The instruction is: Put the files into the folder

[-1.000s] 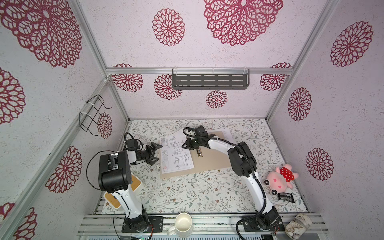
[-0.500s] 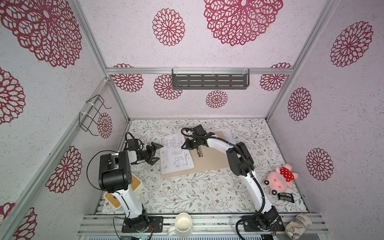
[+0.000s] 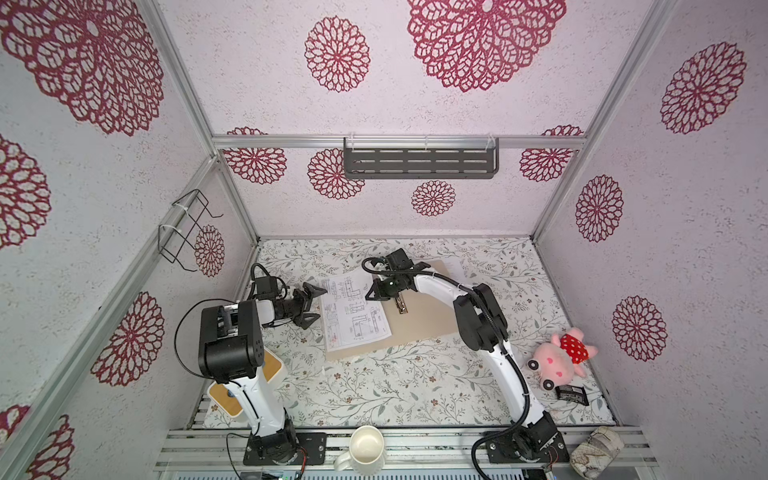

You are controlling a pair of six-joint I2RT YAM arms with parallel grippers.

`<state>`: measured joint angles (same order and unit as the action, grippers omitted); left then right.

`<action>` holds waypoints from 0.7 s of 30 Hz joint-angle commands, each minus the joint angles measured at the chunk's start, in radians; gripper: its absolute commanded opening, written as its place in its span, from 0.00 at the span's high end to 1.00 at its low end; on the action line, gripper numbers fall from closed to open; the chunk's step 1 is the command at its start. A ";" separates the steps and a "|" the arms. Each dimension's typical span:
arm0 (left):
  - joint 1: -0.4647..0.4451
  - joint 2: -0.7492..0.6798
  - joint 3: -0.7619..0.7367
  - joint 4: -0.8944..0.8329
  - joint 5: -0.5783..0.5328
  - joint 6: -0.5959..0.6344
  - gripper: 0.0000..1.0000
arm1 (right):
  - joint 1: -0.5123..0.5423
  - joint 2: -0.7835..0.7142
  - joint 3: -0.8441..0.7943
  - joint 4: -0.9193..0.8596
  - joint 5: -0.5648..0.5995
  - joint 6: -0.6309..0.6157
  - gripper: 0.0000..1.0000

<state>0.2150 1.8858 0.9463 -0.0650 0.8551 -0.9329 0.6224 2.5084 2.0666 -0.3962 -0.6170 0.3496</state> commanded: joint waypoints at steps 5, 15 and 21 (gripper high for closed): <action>-0.023 0.039 0.013 -0.018 -0.039 -0.003 0.01 | -0.005 -0.029 0.022 0.007 0.003 0.003 1.00; -0.018 0.026 0.016 -0.061 -0.069 0.032 0.03 | -0.005 -0.060 -0.030 0.028 0.053 0.016 1.00; -0.018 -0.004 0.018 -0.117 -0.103 0.069 0.03 | -0.006 -0.071 -0.049 0.042 0.072 0.023 1.00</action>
<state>0.2008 1.8896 0.9680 -0.1085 0.8204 -0.8986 0.6216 2.4969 2.0209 -0.3618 -0.5732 0.3607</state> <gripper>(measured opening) 0.972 0.051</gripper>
